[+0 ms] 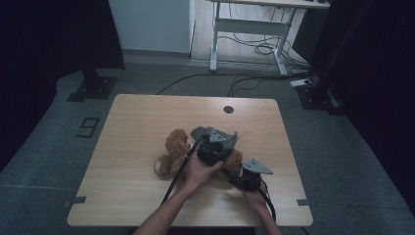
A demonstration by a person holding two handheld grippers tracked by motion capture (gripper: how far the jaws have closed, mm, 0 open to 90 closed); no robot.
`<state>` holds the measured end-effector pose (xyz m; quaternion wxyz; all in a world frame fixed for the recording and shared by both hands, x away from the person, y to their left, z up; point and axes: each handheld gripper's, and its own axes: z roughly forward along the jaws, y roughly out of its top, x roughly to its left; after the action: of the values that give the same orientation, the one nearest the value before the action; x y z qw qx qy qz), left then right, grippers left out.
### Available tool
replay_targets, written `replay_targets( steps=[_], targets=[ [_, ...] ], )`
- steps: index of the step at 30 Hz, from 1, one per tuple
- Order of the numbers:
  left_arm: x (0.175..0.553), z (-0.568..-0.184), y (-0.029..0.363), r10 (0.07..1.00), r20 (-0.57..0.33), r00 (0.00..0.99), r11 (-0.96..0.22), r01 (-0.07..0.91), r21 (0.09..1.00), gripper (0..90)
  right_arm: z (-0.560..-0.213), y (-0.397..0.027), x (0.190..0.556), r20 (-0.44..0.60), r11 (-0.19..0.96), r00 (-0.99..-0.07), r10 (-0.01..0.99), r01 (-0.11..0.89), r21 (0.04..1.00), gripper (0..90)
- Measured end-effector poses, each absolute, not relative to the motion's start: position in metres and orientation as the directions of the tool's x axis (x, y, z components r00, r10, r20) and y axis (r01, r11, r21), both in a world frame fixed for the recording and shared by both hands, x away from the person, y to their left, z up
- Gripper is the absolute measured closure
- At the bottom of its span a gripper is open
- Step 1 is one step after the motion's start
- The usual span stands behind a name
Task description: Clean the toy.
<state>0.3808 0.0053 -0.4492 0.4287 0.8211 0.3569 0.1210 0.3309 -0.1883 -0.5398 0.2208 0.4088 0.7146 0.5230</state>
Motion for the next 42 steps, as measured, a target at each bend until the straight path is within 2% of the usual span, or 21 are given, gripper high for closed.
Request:
replay_targets(
  steps=[4,11,15,19,29,32,35,39,42],
  targets=[
    [0.384,-0.446,0.046,0.713,-0.174,0.679,-0.304,0.523,0.796,81.1,-0.539,-0.187,0.331,0.119,0.111,-0.572,0.812,0.352,0.929,45.5],
    [0.384,-0.439,0.109,0.802,-0.127,0.584,-0.274,0.548,0.790,81.0,-0.540,-0.186,0.331,0.113,0.111,-0.565,0.817,0.347,0.931,45.6],
    [0.386,-0.445,0.131,0.822,-0.138,0.552,-0.267,0.588,0.763,81.0,-0.539,-0.184,0.330,0.107,0.113,-0.559,0.822,0.344,0.932,45.6],
    [0.389,-0.443,0.125,0.823,-0.134,0.551,-0.277,0.596,0.754,80.8,-0.539,-0.183,0.330,0.104,0.113,-0.555,0.825,0.343,0.933,45.6],
    [0.384,-0.437,0.044,0.729,-0.103,0.676,-0.388,0.533,0.752,80.6,-0.540,-0.184,0.329,0.090,0.123,-0.552,0.829,0.336,0.934,45.9],
    [0.377,-0.438,0.029,0.717,-0.041,0.696,-0.432,0.489,0.758,80.7,-0.540,-0.184,0.329,0.088,0.125,-0.551,0.830,0.337,0.933,45.9],
    [0.375,-0.442,0.036,0.730,-0.014,0.683,-0.447,0.493,0.747,80.9,-0.540,-0.185,0.329,0.086,0.128,-0.552,0.829,0.338,0.932,45.8],
    [0.372,-0.449,0.065,0.749,-0.012,0.662,-0.430,0.501,0.751,81.2,-0.539,-0.181,0.327,0.067,0.142,-0.553,0.830,0.327,0.934,45.7],
    [0.365,-0.444,0.088,0.783,0.036,0.621,-0.423,0.490,0.762,81.2,-0.539,-0.179,0.327,0.052,0.151,-0.549,0.834,0.320,0.935,45.8]
  ],
)
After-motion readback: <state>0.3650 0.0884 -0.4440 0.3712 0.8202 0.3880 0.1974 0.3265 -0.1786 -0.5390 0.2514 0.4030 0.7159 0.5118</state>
